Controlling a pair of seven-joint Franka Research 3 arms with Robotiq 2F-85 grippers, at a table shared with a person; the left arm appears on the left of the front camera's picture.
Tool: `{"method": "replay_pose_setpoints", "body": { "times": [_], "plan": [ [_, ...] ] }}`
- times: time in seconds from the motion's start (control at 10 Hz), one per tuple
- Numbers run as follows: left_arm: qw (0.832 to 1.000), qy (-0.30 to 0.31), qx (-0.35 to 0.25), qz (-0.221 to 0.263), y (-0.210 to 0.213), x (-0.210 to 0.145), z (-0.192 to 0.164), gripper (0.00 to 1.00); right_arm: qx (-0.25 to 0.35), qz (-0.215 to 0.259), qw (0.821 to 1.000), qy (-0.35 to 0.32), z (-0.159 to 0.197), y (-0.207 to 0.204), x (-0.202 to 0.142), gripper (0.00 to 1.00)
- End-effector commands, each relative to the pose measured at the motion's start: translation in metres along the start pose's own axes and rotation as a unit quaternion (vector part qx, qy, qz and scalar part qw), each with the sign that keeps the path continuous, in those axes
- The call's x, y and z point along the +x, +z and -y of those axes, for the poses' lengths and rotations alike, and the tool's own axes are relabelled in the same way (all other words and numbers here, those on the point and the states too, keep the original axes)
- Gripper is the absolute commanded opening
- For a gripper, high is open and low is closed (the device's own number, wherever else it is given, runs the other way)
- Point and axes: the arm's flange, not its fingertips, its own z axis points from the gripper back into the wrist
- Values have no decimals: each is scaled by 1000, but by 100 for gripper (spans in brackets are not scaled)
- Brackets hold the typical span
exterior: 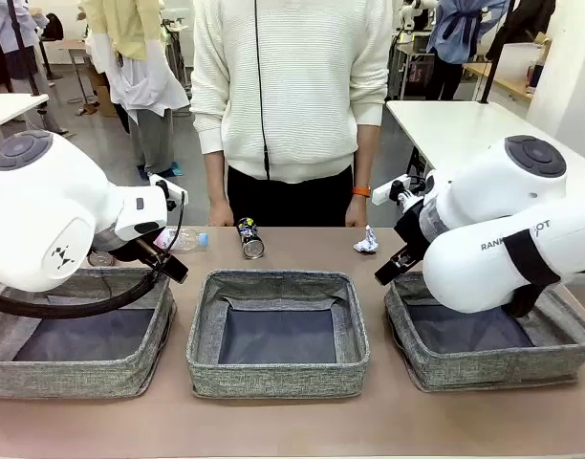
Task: Sort the waste into the appropriate baskets.
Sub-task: Pick up the waste item pointed out by the person.
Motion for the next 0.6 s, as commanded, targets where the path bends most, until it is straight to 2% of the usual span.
{"method": "replay_pose_setpoints", "body": {
  "times": [0.0,0.5],
  "plan": [
    [1000,0,0,0,0,0,0,100,0,0,1000,0,0,0,0,100],
    [1000,0,0,0,0,0,0,100,0,0,1000,0,0,0,0,100]
  ]
}}
